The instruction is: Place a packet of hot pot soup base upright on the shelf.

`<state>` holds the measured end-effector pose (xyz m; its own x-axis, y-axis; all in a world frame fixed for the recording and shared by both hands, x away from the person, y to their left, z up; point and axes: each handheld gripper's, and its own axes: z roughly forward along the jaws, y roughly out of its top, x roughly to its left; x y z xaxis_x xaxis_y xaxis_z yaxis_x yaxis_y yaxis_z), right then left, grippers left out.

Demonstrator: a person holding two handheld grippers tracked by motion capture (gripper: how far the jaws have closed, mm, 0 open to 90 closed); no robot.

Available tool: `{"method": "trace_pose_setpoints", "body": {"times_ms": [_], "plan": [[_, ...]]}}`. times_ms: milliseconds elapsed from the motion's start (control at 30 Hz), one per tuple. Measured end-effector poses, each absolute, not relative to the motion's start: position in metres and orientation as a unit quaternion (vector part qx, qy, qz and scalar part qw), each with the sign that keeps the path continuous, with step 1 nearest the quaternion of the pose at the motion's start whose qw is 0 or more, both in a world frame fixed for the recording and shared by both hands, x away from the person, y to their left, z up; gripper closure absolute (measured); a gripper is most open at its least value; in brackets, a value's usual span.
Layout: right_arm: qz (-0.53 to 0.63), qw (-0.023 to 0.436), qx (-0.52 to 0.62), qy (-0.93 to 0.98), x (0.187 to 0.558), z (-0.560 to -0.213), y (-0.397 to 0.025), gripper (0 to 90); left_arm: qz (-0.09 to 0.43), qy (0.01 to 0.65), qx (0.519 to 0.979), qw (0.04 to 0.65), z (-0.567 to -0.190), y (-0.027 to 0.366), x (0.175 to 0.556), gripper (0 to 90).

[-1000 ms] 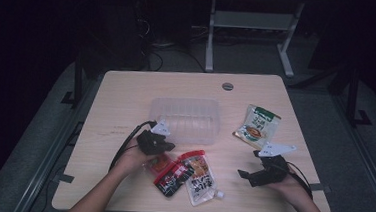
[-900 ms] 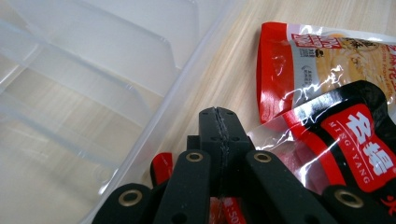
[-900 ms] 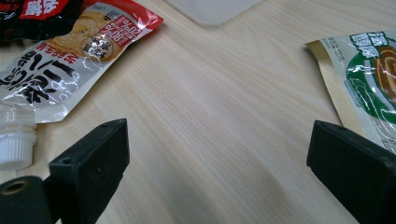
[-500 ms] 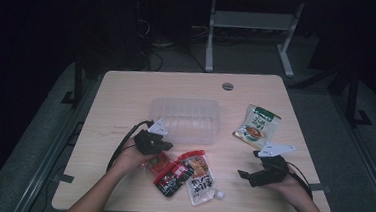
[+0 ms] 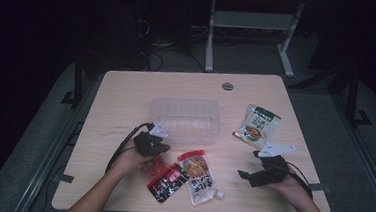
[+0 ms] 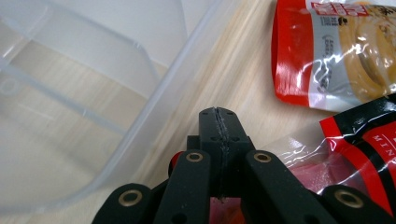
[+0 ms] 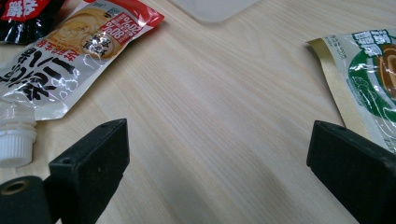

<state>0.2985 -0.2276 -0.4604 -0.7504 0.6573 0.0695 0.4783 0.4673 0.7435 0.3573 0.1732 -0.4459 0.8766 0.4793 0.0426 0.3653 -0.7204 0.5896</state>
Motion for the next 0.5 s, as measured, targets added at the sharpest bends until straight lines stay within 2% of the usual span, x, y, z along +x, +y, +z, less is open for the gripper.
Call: {"method": "trace_pose_setpoints", "body": {"times_ms": [500], "plan": [[0.39, 0.115, 0.334, 0.85, 0.3, -0.462, -0.228, 5.6, 0.099, 0.264, 0.915, 0.289, -0.445, 0.208, 0.345, 89.7]]}}
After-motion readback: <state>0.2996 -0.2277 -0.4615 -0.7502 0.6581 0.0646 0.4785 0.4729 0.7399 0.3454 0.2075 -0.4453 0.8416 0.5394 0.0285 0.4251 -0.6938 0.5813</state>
